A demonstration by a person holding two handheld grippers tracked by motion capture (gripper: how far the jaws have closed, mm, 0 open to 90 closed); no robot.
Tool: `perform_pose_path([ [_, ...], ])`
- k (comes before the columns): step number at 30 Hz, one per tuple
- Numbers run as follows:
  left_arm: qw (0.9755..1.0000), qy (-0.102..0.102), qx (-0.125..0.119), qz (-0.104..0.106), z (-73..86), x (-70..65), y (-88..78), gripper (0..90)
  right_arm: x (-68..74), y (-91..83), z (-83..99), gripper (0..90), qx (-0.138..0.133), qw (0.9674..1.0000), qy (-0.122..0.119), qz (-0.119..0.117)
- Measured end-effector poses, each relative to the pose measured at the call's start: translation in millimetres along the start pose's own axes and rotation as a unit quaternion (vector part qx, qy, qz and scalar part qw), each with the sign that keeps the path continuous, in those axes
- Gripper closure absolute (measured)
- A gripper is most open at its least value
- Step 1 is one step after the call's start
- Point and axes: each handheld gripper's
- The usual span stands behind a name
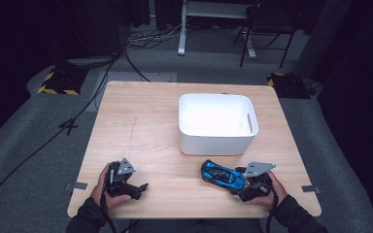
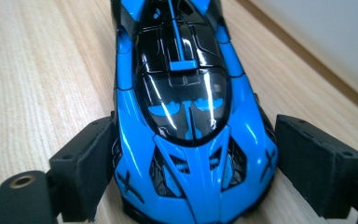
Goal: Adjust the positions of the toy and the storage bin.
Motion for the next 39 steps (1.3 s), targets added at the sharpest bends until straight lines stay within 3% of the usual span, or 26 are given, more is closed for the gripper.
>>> perform_pose_path([
  [3, 1.0, -0.001, 0.0, 0.0, 0.0, -0.2, 0.0, 0.2, -3.6, 1.2, -1.5, 19.6, -0.002, 0.9998, -0.01, -0.02],
  [6, 1.0, -0.002, 0.0, -0.001, -0.1, -0.5, 0.0, 0.2, -2.6, 2.3, -0.2, 23.5, -0.016, 0.9995, -0.014, -0.023],
  [11, 1.0, -0.002, 0.0, -0.001, 0.0, -0.4, 0.0, 0.2, -3.2, 2.0, -0.3, 23.9, -0.014, 0.9995, -0.015, -0.022],
  [20, 1.0, -0.002, 0.001, -0.003, -0.5, -0.4, -0.2, 0.3, -4.6, 3.6, -1.4, 14.4, -0.006, 0.9998, -0.004, -0.016],
  [22, 1.0, -0.002, 0.001, -0.003, -0.5, -0.4, -0.1, 0.2, -4.4, 3.7, -1.3, 15.4, -0.007, 0.9999, -0.003, -0.014],
  [23, 1.0, -0.001, 0.001, -0.003, -0.5, -0.3, -0.1, 0.2, -3.6, 2.0, 0.1, 23.9, -0.016, 0.9994, -0.018, -0.024],
  [32, 1.0, -0.003, 0.0, -0.001, -0.8, -0.6, 0.6, 0.3, -3.1, -0.9, 3.2, 25.9, -0.016, 0.9995, -0.016, -0.023],
  [39, 1.0, 0.001, 0.0, -0.006, -0.9, 0.0, 0.2, 0.3, -2.3, -12.2, 18.1, 26.0, -0.015, 0.9998, -0.015, 0.001],
])
Point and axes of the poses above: each handheld gripper's, and its own axes: y roughly forward along the jaws, z roughly out of its underside, x roughly to its left, and after that the axes turned 14 degrees about x, right-handed
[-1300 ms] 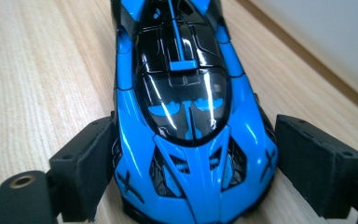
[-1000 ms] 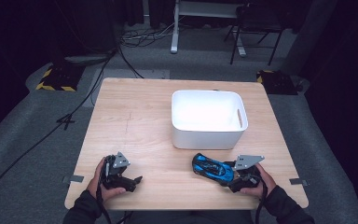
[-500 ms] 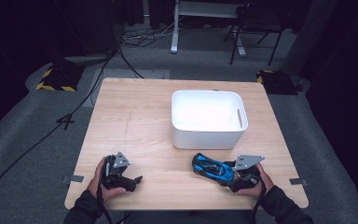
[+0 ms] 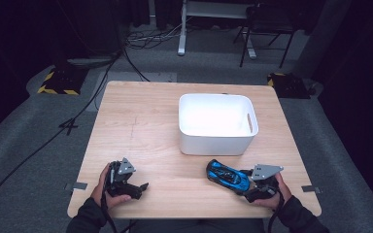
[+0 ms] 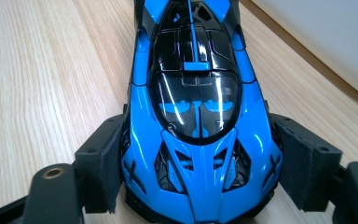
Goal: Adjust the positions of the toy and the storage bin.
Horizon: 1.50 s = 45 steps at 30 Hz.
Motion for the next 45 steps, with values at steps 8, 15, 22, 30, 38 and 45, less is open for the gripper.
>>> perform_pose_path([
  [8, 1.0, -0.002, -0.001, 0.0, 0.1, -0.3, 0.0, 0.3, -2.0, -17.8, 18.6, 26.2, 0.005, 0.9994, 0.019, 0.03],
  [15, 1.0, -0.002, 0.001, 0.001, 0.0, -0.2, -0.3, 0.4, -15.0, -36.0, 42.1, 26.2, 0.008, 0.9969, 0.059, 0.052],
  [22, 1.0, -0.003, 0.001, 0.001, -0.1, -0.4, -0.3, 0.3, -25.6, -50.7, 61.9, 26.2, 0.014, 0.9912, 0.104, 0.081],
  [30, 1.0, -0.006, 0.0, 0.005, -0.1, -1.0, 0.5, 0.3, -44.6, -55.3, 74.1, 26.2, 0.006, 0.9804, 0.157, 0.118],
  [38, 0.9999, -0.007, 0.001, 0.009, -1.2, -0.5, 1.0, 0.3, -59.4, -52.0, 77.8, 26.2, -0.006, 0.9719, 0.195, 0.131],
  [45, 1.0, -0.003, -0.001, 0.005, -1.7, 0.2, 1.2, 0.3, -62.9, -48.6, 78.2, 26.1, 0.0, 0.9662, 0.214, 0.145],
])
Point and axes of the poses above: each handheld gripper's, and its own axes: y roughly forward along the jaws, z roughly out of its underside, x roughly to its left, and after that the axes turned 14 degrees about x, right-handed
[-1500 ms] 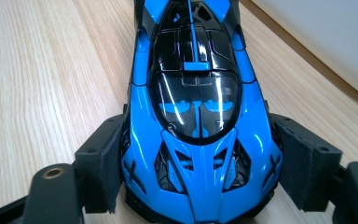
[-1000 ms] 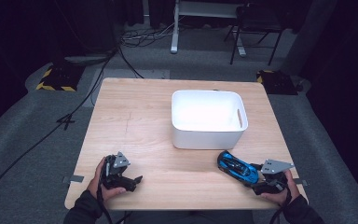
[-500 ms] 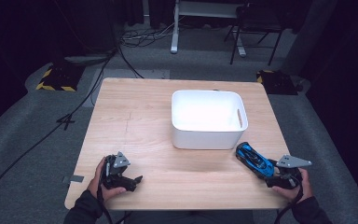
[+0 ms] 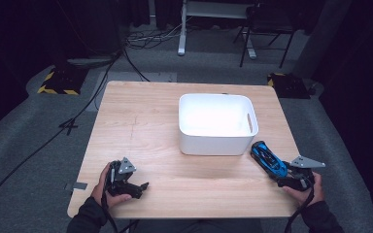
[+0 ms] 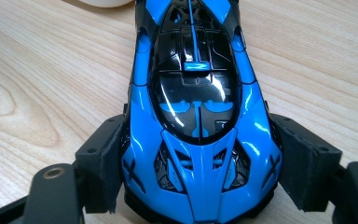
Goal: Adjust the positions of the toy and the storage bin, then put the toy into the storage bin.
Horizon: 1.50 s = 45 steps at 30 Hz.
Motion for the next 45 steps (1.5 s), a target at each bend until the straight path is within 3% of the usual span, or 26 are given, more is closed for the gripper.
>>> perform_pose_path([
  [9, 1.0, -0.005, 0.0, 0.005, 0.5, -1.1, 0.1, 0.6, -2.1, 0.6, -0.2, 26.0, 0.004, 0.9999, 0.01, -0.01],
  [23, 1.0, 0.002, 0.001, -0.001, 0.0, 0.4, -0.3, 0.4, -0.7, -0.1, 0.2, 26.3, 0.0, 1.0, 0.006, -0.007],
  [34, 1.0, 0.0, 0.002, -0.003, -1.5, 0.8, 0.2, 0.3, 0.5, -12.9, 2.5, 26.4, -0.03, 0.9995, 0.003, -0.004],
  [38, 1.0, -0.001, 0.0, -0.005, -1.6, 0.6, 0.5, 0.3, 0.3, -33.5, -4.0, 26.4, -0.074, 0.9973, 0.003, 0.003],
  [45, 1.0, -0.001, 0.0, -0.006, -1.6, 0.5, 0.4, 0.3, 0.1, -50.0, -17.2, 26.4, -0.107, 0.9943, 0.002, 0.005],
])
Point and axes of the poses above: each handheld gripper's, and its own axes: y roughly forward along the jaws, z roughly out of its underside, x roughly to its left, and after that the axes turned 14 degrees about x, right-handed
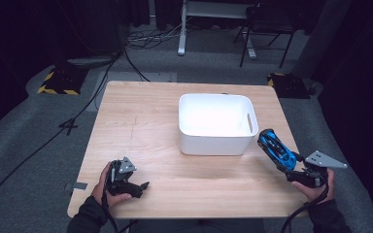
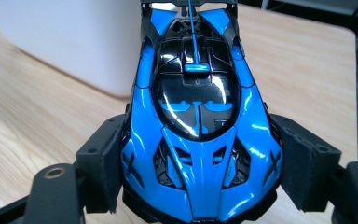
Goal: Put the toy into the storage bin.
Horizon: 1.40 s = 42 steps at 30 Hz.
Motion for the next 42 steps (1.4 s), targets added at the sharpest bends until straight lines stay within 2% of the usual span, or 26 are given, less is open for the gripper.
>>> perform_pose_path([
  [14, 1.0, -0.001, 0.0, 0.0, 0.0, 0.0, -0.1, 0.3, -8.3, -16.4, -27.1, 26.4, -0.039, 0.999, -0.011, 0.018],
  [20, 1.0, 0.0, 0.0, 0.0, 0.1, 0.0, -0.1, 0.3, -9.6, -24.4, -48.0, 26.4, -0.064, 0.9975, -0.018, 0.023],
  [22, 1.0, 0.0, 0.0, 0.001, 0.0, 0.0, -0.2, 0.3, -10.0, -24.9, -50.1, 26.4, -0.065, 0.9974, -0.021, 0.024],
  [24, 1.0, 0.0, 0.0, 0.001, 0.0, 0.0, -0.2, 0.3, -9.5, -25.1, -60.5, 26.4, -0.07, 0.9968, -0.028, 0.028],
  [33, 1.0, 0.0, 0.0, 0.0, 0.0, 0.0, -0.1, 0.3, -8.5, -28.0, -84.1, 26.4, -0.085, 0.9954, -0.039, 0.021],
  [42, 1.0, 0.0, 0.0, 0.0, 0.1, 0.0, -0.1, 0.3, -2.4, -25.9, -100.8, 26.4, -0.087, 0.9948, -0.051, 0.013],
])
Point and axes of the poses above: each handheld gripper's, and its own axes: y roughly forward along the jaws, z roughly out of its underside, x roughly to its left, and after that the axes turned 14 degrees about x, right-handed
